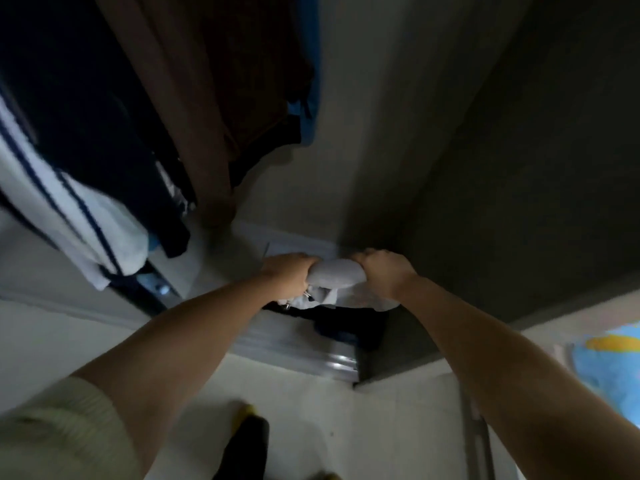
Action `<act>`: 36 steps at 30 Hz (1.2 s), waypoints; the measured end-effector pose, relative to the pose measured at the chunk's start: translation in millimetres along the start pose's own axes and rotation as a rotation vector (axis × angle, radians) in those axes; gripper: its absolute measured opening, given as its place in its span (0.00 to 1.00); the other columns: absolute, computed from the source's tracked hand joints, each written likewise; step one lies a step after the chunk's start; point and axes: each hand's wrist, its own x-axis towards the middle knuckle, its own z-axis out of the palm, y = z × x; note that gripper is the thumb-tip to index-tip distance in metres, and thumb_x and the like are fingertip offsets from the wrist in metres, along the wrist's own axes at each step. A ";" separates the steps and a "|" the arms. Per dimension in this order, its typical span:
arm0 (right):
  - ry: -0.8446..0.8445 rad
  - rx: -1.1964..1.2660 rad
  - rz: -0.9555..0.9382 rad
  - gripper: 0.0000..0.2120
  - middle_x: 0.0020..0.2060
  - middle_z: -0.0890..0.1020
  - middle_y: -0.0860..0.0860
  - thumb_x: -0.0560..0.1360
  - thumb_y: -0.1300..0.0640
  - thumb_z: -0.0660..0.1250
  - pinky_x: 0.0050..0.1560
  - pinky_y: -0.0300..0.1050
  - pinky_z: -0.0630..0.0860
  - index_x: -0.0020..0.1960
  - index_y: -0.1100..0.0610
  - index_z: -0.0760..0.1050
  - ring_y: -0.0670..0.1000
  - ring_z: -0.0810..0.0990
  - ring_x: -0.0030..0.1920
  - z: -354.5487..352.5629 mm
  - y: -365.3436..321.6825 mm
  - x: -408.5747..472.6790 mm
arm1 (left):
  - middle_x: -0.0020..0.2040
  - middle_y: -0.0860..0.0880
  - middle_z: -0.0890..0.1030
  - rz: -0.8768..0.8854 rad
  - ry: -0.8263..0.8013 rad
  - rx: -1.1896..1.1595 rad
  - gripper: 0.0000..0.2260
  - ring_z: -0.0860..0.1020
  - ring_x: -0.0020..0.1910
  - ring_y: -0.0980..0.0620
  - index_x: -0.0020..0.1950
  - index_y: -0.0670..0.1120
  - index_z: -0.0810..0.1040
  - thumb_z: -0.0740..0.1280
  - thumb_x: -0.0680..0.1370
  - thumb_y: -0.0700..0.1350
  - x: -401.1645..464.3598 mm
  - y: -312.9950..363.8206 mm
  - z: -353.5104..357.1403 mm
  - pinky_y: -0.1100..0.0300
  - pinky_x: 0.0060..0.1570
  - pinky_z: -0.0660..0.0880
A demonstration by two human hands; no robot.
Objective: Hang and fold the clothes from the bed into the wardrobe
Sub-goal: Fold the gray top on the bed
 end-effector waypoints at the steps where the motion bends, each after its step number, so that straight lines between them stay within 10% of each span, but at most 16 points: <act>1: -0.032 -0.009 0.020 0.34 0.64 0.72 0.54 0.69 0.56 0.74 0.60 0.51 0.74 0.70 0.52 0.63 0.58 0.74 0.62 2.3 3.9 10.3 | 0.63 0.48 0.77 -0.003 -0.006 -0.032 0.23 0.78 0.58 0.45 0.68 0.56 0.70 0.66 0.73 0.51 15.2 -5.5 5.3 0.52 0.56 0.76; 9: 0.104 -0.064 0.252 0.28 0.69 0.66 0.53 0.78 0.56 0.61 0.56 0.53 0.72 0.76 0.48 0.57 0.59 0.65 0.69 71.5 80.5 115.6 | 0.65 0.46 0.75 0.121 0.251 -0.095 0.28 0.74 0.63 0.43 0.71 0.49 0.70 0.71 0.71 0.49 161.4 -15.9 75.3 0.53 0.59 0.72; 20: 0.221 -0.089 0.379 0.25 0.71 0.67 0.58 0.79 0.56 0.51 0.67 0.55 0.68 0.75 0.52 0.62 0.62 0.63 0.72 351.6 116.5 228.6 | 0.63 0.43 0.77 0.318 0.340 -0.051 0.30 0.75 0.63 0.42 0.67 0.43 0.75 0.45 0.70 0.42 291.5 -55.7 337.2 0.49 0.52 0.78; 23: 0.092 -0.132 0.417 0.26 0.72 0.67 0.57 0.78 0.53 0.62 0.72 0.54 0.62 0.75 0.49 0.63 0.62 0.62 0.73 412.4 101.9 239.1 | 0.70 0.46 0.72 0.336 0.220 0.070 0.30 0.68 0.70 0.44 0.72 0.46 0.70 0.46 0.71 0.41 296.1 -72.3 391.2 0.44 0.59 0.72; 27: 0.147 -0.176 0.472 0.26 0.52 0.84 0.54 0.56 0.52 0.82 0.53 0.54 0.80 0.54 0.49 0.83 0.59 0.82 0.55 454.5 83.1 240.3 | 0.59 0.45 0.81 0.364 0.241 0.196 0.27 0.79 0.60 0.43 0.60 0.46 0.81 0.50 0.67 0.40 293.6 -80.8 421.6 0.40 0.48 0.78; 32: 0.316 -0.129 0.525 0.21 0.47 0.85 0.58 0.56 0.61 0.77 0.43 0.57 0.82 0.48 0.54 0.85 0.63 0.83 0.50 474.6 66.2 232.0 | 0.59 0.46 0.81 0.400 0.229 0.253 0.23 0.79 0.60 0.44 0.60 0.47 0.81 0.54 0.70 0.43 281.0 -82.6 433.3 0.38 0.51 0.76; 36: 0.352 -0.061 0.527 0.29 0.52 0.83 0.61 0.52 0.60 0.84 0.58 0.58 0.74 0.53 0.57 0.84 0.66 0.79 0.56 499.3 50.0 222.2 | 0.67 0.46 0.76 0.358 0.164 0.257 0.31 0.72 0.67 0.44 0.67 0.48 0.75 0.75 0.65 0.47 268.0 -88.5 453.0 0.36 0.57 0.72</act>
